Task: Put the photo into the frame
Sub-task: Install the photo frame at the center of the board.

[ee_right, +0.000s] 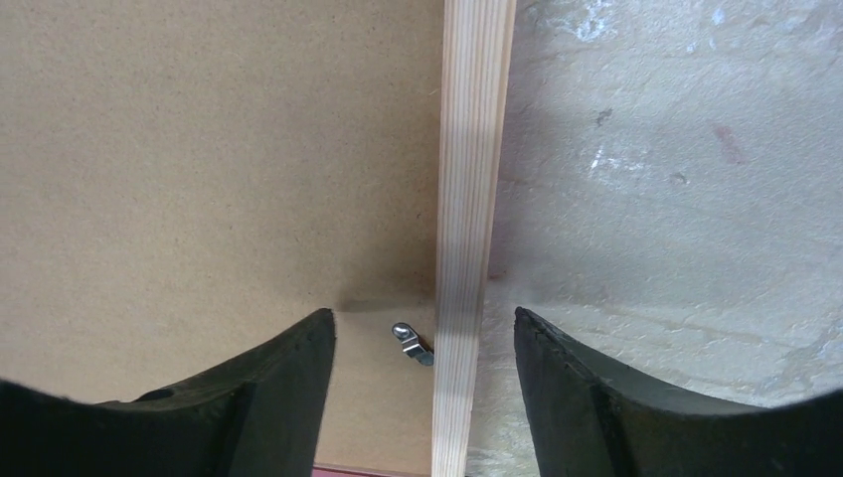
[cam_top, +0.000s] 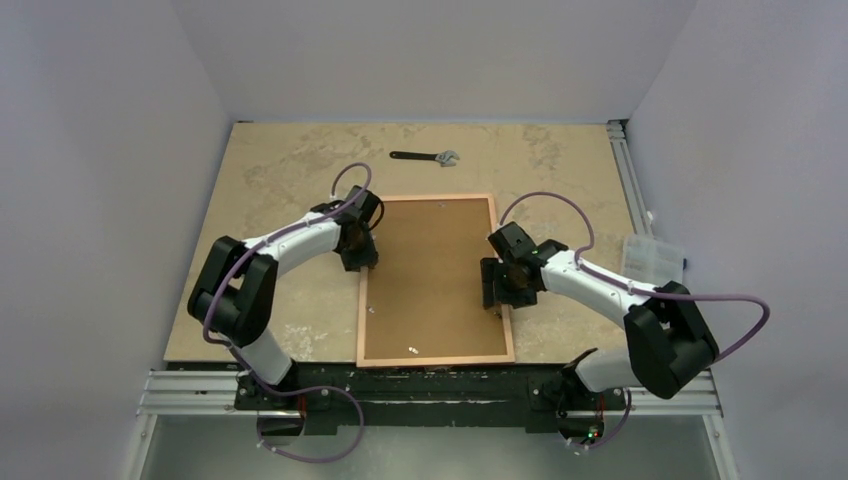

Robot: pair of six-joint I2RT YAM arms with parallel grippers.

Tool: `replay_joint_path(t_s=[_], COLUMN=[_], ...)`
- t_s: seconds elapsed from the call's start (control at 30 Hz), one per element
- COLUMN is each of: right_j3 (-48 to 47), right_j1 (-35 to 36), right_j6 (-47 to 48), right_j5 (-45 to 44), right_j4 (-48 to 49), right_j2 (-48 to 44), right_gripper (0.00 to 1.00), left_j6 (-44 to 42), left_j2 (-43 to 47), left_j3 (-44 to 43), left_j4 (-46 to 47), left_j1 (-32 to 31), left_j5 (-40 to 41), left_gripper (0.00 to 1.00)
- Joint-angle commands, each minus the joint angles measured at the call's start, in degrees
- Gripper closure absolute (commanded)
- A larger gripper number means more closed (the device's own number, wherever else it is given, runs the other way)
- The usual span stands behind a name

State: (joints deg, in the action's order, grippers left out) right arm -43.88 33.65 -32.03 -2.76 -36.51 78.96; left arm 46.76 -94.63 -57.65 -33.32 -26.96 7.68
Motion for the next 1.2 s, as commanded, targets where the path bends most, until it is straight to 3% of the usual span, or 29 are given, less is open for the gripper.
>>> replay_joint_path(t_s=[0.0,0.13,0.23,0.43,0.6,0.7,0.77,0.87,0.9,1.17], right_j3=[-2.28,-3.19,-4.84,-10.63,-16.91,-20.01,-22.05,-26.67,-28.11,-36.99], right_j1=[-1.09,-1.83,-1.83,0.35,8.16,11.81,13.4,15.0,15.37,16.74], right_j6=[1.61,2.07,3.75,5.35,4.57,2.76,1.99,1.33,1.21,-0.66], right_j5=[2.27,2.6,0.52,-3.71,-2.76,1.25,2.61,4.17,4.47,11.52], right_j4=[1.01,1.56,0.58,-1.81,0.63,4.52,7.25,10.45,11.28,16.52], right_j2=[-2.13,-1.74,-1.76,-4.54,-0.28,5.37,9.3,15.65,17.58,30.77], right_gripper=[0.32,0.23,0.23,0.21,0.25,0.36,0.55,0.93,1.0,1.0], left_j6=[-1.77,-1.23,-0.55,-0.47,-0.19,0.37,0.56,0.62,0.63,0.52], left_j2=[-6.69,-10.07,-11.25,-12.27,-9.29,-7.57,-6.65,-6.14,-6.22,-7.32], left_j3=[-2.84,-3.85,-3.16,-2.02,1.39,2.37,2.84,3.26,3.37,4.19], left_j4=[-5.1,-7.71,-7.59,-6.67,-2.85,-2.07,-1.55,-0.69,-0.56,0.54], left_j1=[-1.25,-2.25,-2.39,-2.68,-2.65,-2.65,-2.61,-2.61,-2.61,-2.66], left_j5=[1.72,2.43,2.42,1.31,-2.23,-3.39,-4.24,-4.97,-5.04,-5.48], left_gripper=[0.74,0.85,0.88,0.89,0.89,0.89,0.89,0.89,0.89,0.89])
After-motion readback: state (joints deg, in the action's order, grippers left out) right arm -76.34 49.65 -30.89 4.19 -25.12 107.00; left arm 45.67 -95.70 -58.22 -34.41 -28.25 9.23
